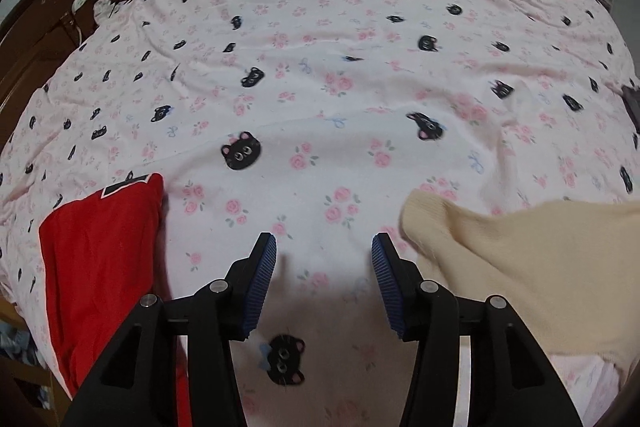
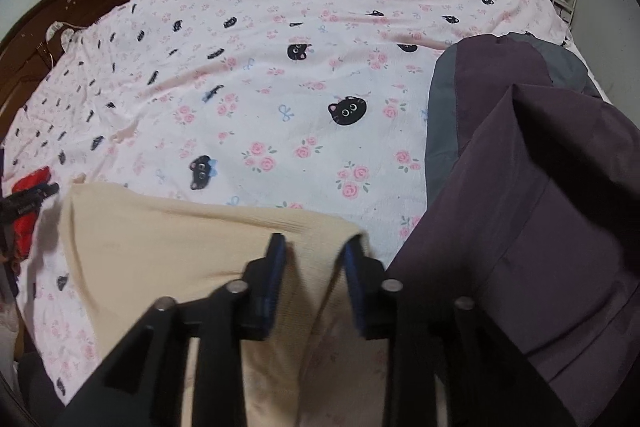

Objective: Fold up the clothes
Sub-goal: 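Lay the sweater flat with the left gripper and open it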

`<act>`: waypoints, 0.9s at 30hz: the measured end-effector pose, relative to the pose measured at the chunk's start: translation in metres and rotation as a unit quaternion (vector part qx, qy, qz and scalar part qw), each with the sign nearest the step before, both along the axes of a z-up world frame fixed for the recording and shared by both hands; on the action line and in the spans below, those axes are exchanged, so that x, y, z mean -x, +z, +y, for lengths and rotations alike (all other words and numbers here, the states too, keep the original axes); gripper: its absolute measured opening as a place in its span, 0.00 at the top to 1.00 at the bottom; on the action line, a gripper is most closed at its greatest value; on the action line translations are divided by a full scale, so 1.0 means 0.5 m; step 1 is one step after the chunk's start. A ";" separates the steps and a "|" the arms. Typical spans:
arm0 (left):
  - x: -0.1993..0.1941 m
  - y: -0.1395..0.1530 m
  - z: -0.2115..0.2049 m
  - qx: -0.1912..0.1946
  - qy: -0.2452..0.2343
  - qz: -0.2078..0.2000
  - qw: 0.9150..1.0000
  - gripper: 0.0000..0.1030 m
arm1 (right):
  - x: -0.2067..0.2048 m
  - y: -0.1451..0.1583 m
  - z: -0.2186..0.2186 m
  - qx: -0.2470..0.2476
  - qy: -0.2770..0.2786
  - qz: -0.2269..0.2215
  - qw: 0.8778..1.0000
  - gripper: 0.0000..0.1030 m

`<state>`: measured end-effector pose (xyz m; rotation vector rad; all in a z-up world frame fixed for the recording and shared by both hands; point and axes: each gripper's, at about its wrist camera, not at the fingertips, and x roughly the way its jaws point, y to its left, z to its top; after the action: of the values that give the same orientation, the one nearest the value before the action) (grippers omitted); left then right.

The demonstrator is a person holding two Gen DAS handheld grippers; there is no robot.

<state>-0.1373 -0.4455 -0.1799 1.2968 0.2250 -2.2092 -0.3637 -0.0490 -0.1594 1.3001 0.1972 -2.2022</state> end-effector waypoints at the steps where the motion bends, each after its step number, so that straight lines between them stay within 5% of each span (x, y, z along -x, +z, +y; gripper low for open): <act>1: -0.004 -0.004 0.006 -0.008 -0.006 -0.001 1.000 0.56 | -0.001 0.004 0.004 0.003 -0.003 -0.002 1.000 0.66; 5: -0.013 -0.019 0.034 -0.012 -0.029 -0.012 0.999 0.56 | -0.006 0.028 0.028 0.003 -0.023 0.014 1.000 0.47; 10: -0.024 -0.035 0.037 -0.017 -0.036 -0.016 0.999 0.54 | -0.016 0.053 0.068 0.025 -0.033 0.010 0.999 0.47; 17: -0.054 -0.031 0.041 -0.006 -0.047 -0.004 0.999 0.31 | -0.086 0.054 0.103 0.043 -0.020 0.008 0.999 0.47; 27: -0.039 -0.044 0.056 -0.051 -0.097 0.035 0.993 0.31 | -0.175 0.022 0.111 0.056 -0.004 -0.012 0.998 0.47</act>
<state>-0.1177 -0.4176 -0.2022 1.3450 0.2505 -2.4375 -0.2764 0.0066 -0.1485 1.2671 0.0593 -2.1715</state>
